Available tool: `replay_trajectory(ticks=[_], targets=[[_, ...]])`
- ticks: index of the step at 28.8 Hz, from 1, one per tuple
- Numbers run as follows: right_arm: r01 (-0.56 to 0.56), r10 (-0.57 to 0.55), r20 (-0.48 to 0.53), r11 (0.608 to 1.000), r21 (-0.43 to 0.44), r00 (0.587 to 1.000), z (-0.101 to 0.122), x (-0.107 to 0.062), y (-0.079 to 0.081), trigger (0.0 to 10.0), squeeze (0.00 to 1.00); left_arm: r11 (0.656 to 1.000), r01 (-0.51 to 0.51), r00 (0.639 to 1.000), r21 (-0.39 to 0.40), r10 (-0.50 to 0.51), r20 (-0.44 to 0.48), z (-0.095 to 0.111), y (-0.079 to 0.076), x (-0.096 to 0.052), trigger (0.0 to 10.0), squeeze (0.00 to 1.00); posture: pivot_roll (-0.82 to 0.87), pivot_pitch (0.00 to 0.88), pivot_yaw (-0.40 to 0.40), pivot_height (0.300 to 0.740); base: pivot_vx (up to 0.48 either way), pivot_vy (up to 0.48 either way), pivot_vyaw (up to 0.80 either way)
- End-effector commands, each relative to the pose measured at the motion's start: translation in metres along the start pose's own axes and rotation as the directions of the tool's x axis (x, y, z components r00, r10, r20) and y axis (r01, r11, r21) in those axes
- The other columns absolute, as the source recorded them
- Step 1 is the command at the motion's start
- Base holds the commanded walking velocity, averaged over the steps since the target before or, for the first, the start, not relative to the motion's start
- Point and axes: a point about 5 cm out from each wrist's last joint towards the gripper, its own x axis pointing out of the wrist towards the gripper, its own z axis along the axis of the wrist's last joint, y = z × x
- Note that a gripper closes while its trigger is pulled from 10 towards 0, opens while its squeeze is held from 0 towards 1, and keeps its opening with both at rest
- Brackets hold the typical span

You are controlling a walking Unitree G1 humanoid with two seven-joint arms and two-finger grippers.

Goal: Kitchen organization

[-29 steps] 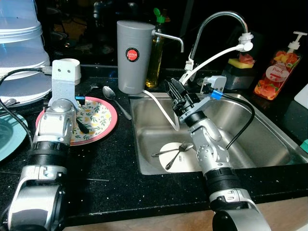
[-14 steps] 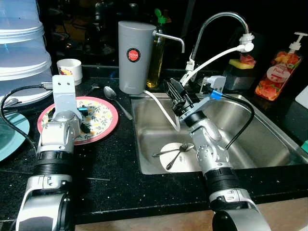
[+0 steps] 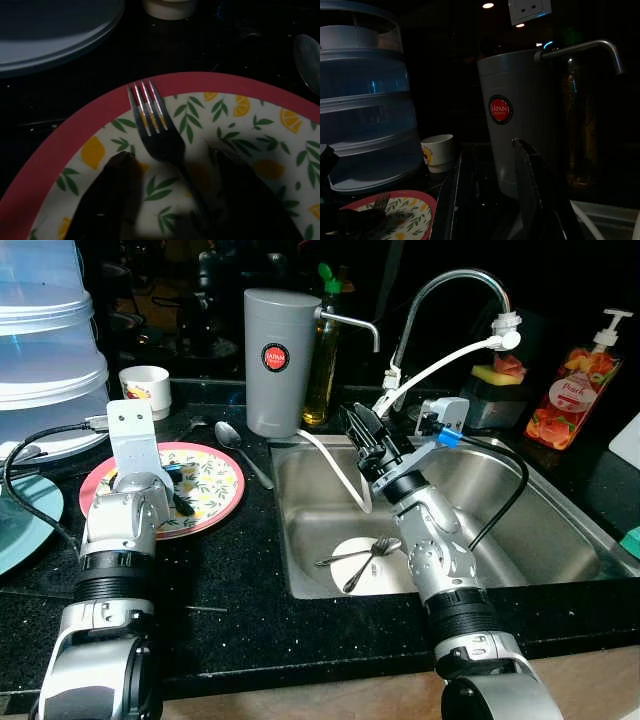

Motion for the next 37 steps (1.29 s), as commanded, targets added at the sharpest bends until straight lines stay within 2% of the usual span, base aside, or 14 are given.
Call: replay_trajectory(ticks=[1,12,18,21,24,25,26,27,28,29,32,35,36,37], targets=[[0.012,-0.012,0.006,1.0,0.011,1.0,0.002,-0.001,-0.003,10.0,0.0,1.0,-0.007,0.996,0.009,0.008,-0.093,-0.019,0.004,0.005,0.0,0.0,0.08,0.032,-0.082,0.74,0.0,0.0,0.0],[0.017,-0.018,0.006,1.0,0.021,1.0,0.003,0.0,-0.004,10.0,0.0,1.0,-0.021,0.996,-0.013,0.02,-0.086,-0.013,0.011,0.008,0.0,0.0,0.08,0.033,-0.084,0.74,0.0,0.0,0.0],[0.021,-0.021,0.007,0.999,0.025,1.0,0.003,0.001,-0.005,10.0,0.0,0.999,-0.042,0.999,-0.013,0.042,-0.022,0.002,0.018,0.009,0.0,0.0,0.08,0.033,-0.085,0.74,0.0,0.0,0.0],[0.023,-0.024,0.012,0.999,0.026,1.0,0.005,0.002,-0.006,10.0,0.0,0.997,-0.075,0.992,-0.026,0.078,0.103,0.028,0.021,0.006,0.0,0.0,0.08,0.032,-0.085,0.74,0.0,0.0,0.0],[0.029,-0.03,0.024,0.999,0.031,0.999,0.008,0.003,-0.006,10.0,0.0,0.992,0.07,0.951,-0.105,-0.034,0.306,0.063,0.014,-0.007,0.0,0.0,0.08,0.032,-0.085,0.74,0.0,0.0,0.0],[0.029,-0.03,0.024,0.999,0.031,0.999,0.008,0.003,-0.006,10.0,0.0,0.992,0.07,0.951,-0.105,-0.034,0.306,0.063,0.014,-0.007,0.0,0.0,0.08,0.032,-0.085,0.74,0.0,0.0,0.0],[0.034,-0.036,0.04,0.999,0.041,0.999,0.012,0.005,-0.006,10.0,0.0,0.956,0.278,0.865,-0.097,-0.205,0.458,0.083,0.002,-0.025,0.0,0.0,0.08,0.032,-0.085,0.74,0.0,0.0,0.0],[0.034,-0.036,0.04,0.999,0.041,0.999,0.012,0.005,-0.006,10.0,0.0,0.956,0.278,0.865,-0.097,-0.205,0.458,0.083,0.002,-0.025,0.0,0.0,0.08,0.032,-0.085,0.74,0.0,0.0,0.0],[0.036,-0.038,0.046,0.998,0.046,0.998,0.013,0.006,-0.006,10.0,0.0,0.936,0.343,0.822,-0.071,-0.263,0.505,0.089,-0.002,-0.032,0.0,0.0,0.08,0.032,-0.085,0.74,0.0,0.0,0.0],[0.036,-0.038,0.046,0.998,0.046,0.998,0.013,0.006,-0.006,10.0,0.0,0.936,0.343,0.822,-0.071,-0.263,0.505,0.089,-0.002,-0.032,0.0,0.0,0.08,0.032,-0.085,0.74,0.0,0.0,0.0],[0.029,-0.036,0.075,0.996,0.083,0.997,0.02,0.01,-0.001,10.0,0.0,0.844,0.524,0.665,0.111,-0.487,0.567,0.09,-0.023,-0.058,0.0,0.0,0.08,0.035,-0.079,0.74,0.0,0.0,0.0],[0.029,-0.036,0.075,0.996,0.083,0.997,0.02,0.01,-0.001,10.0,0.0,0.844,0.524,0.665,0.111,-0.487,0.567,0.09,-0.023,-0.058,0.0,0.0,0.08,0.035,-0.079,0.74,0.0,0.0,0.0],[0.025,-0.033,0.081,0.995,0.097,0.996,0.023,0.012,0.002,10.0,0.0,0.787,0.577,0.604,0.217,-0.59,0.535,0.085,-0.031,-0.066,1.0,0.0,0.08,0.035,-0.079,0.74,0.0,0.0,0.0],[0.021,-0.031,0.081,0.992,0.126,0.996,0.025,0.014,0.007,10.0,0.0,0.669,0.62,0.497,0.41,-0.739,0.454,0.075,-0.04,-0.079,1.3,0.0,0.08,0.038,-0.078,0.74,0.0,0.0,0.0]])
